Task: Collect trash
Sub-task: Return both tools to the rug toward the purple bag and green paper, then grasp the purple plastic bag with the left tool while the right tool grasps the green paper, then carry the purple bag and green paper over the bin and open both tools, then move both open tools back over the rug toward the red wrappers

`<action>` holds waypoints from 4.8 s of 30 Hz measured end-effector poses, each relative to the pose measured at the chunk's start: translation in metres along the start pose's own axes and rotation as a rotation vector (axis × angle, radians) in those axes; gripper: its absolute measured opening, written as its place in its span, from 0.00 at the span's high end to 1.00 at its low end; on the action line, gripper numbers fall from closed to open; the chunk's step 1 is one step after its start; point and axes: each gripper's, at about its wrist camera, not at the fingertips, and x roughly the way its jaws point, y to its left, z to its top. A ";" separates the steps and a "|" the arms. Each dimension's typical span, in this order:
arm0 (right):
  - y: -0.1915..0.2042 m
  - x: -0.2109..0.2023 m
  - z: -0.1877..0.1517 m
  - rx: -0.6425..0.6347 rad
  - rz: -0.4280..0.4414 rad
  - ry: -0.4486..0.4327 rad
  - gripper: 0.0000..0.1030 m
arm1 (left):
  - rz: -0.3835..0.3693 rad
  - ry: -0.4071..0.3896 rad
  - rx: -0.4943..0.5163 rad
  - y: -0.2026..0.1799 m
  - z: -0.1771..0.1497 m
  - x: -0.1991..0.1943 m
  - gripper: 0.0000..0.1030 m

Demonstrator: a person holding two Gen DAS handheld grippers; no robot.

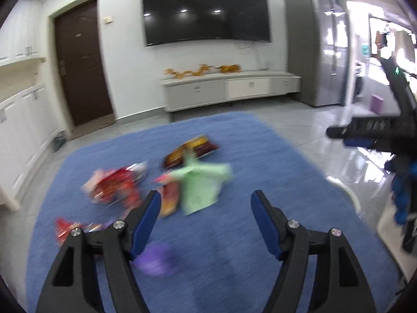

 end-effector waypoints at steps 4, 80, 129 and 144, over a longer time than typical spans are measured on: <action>0.032 0.011 -0.002 -0.055 0.041 0.021 0.49 | 0.015 0.041 -0.084 0.039 -0.026 -0.005 0.32; 0.081 0.018 -0.043 -0.132 0.346 0.026 0.69 | -0.213 0.092 -0.241 0.041 -0.021 -0.030 0.66; -0.269 0.014 -0.047 0.538 -0.157 -0.105 0.46 | -0.531 0.378 0.020 -0.283 0.095 0.177 0.38; -0.218 -0.031 -0.020 0.407 -0.134 -0.187 0.46 | -0.480 0.177 0.021 -0.230 0.114 0.103 0.38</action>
